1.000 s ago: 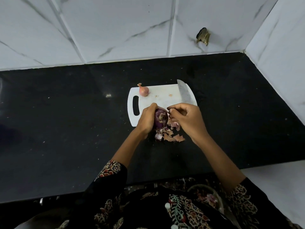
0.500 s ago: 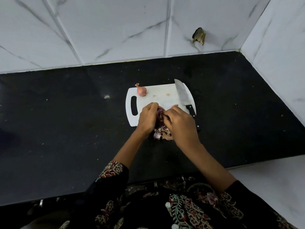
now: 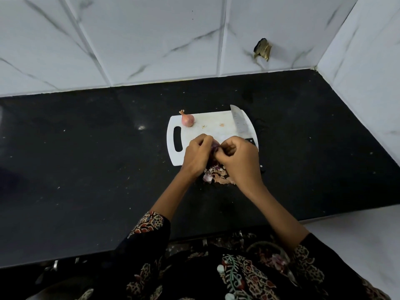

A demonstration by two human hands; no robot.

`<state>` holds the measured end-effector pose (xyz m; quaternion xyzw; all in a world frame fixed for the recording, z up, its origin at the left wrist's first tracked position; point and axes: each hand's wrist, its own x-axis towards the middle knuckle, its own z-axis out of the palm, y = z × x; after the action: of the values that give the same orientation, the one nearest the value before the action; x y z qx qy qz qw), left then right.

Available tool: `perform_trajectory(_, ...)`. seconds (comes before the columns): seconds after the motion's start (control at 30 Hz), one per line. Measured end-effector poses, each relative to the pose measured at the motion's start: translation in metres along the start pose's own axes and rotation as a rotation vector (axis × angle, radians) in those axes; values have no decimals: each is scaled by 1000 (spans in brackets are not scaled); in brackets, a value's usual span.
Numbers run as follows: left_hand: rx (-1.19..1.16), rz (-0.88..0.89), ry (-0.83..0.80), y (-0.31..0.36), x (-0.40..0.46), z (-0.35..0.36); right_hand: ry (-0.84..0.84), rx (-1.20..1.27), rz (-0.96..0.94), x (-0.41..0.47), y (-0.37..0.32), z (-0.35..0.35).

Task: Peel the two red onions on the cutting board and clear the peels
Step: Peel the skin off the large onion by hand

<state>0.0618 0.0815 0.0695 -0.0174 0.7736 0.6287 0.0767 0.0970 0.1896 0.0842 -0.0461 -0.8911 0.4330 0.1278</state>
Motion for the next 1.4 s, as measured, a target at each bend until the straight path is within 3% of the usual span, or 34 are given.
perform_trajectory(0.23,-209,-115,45,-4,0,-1,-51,522,551,-6,11,-1)
perform_trajectory(0.47,-222,-108,27,-5,-3,-1,30,272,186,-5,7,0)
perform_trajectory(0.6,-245,-106,13,-4,-3,-2,-21,258,67,-6,4,3)
perform_trajectory(0.97,-289,-112,35,-3,-5,-2,89,2,-166,-9,2,14)
perform_trajectory(1.07,-284,-102,48,-3,-5,0,52,140,-42,-6,1,16)
perform_trajectory(1.3,-439,-204,91,-2,-1,-1,-2,606,602,-2,12,17)
perform_trajectory(1.4,-529,-255,53,2,1,-5,4,424,476,-4,19,14)
